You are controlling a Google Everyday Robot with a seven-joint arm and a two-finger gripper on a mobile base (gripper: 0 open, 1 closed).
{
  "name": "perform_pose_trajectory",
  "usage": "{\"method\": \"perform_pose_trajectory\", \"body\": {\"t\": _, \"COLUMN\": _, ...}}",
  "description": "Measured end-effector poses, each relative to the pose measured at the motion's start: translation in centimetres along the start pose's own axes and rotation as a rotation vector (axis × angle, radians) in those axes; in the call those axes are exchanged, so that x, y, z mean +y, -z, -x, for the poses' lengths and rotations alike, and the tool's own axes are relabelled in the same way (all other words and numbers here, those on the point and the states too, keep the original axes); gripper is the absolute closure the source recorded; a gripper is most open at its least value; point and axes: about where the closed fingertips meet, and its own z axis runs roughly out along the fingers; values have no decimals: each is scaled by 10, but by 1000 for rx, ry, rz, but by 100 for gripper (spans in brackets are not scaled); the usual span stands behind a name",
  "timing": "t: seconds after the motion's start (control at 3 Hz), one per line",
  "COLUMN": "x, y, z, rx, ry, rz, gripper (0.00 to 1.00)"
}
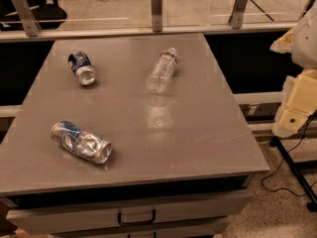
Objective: Place redbull can upright
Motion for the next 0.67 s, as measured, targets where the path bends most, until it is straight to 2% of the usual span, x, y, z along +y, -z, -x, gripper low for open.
{"method": "perform_pose_trajectory", "body": {"t": 0.33, "x": 0, "y": 0, "z": 0, "rx": 0, "ry": 0, "rz": 0, "gripper": 0}}
{"method": "perform_pose_trajectory", "body": {"t": 0.67, "x": 1, "y": -1, "z": 9, "rx": -43, "ry": 3, "rz": 14, "gripper": 0}}
